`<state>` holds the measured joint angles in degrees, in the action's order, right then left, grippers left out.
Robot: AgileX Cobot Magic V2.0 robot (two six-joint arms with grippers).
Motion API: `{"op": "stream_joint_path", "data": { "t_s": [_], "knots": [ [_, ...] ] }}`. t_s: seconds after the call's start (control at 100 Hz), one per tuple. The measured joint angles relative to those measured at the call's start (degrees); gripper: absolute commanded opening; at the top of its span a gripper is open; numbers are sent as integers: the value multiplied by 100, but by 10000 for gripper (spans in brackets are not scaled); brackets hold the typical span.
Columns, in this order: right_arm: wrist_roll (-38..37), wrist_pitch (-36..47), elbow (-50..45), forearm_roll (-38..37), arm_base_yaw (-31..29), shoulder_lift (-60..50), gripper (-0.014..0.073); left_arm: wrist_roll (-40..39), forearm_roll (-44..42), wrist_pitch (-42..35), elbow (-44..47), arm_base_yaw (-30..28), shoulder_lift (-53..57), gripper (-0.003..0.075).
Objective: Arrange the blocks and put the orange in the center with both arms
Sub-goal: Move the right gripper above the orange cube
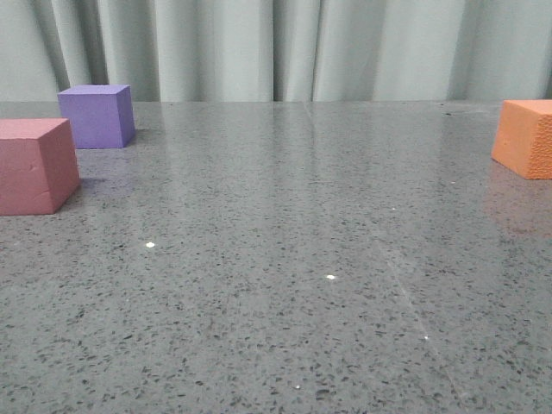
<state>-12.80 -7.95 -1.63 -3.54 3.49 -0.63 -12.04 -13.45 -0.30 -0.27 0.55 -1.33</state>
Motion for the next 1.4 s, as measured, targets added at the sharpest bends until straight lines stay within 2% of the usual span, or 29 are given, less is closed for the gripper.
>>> {"op": "stream_joint_path", "data": {
  "t_s": [0.68,0.87,0.93,1.03,1.12,1.29,1.4],
  "knots": [
    [0,16,0,0,0,0,-68,0,0,0,0,0,0,-11],
    [0,876,0,0,0,0,-68,0,0,0,0,0,0,-11],
    [-27,927,66,0,0,0,-68,0,0,0,0,0,0,-11],
    [-68,507,486,0,0,15,-68,0,0,0,0,0,0,-11],
    [-75,-273,1138,0,0,351,-68,0,0,-10,0,0,0,-11],
    [-82,-1905,2558,0,0,1663,-68,0,0,-10,0,0,0,-11],
    [-89,-2441,3305,0,0,2599,-68,0,0,-10,0,0,0,-11]
  ]
}}
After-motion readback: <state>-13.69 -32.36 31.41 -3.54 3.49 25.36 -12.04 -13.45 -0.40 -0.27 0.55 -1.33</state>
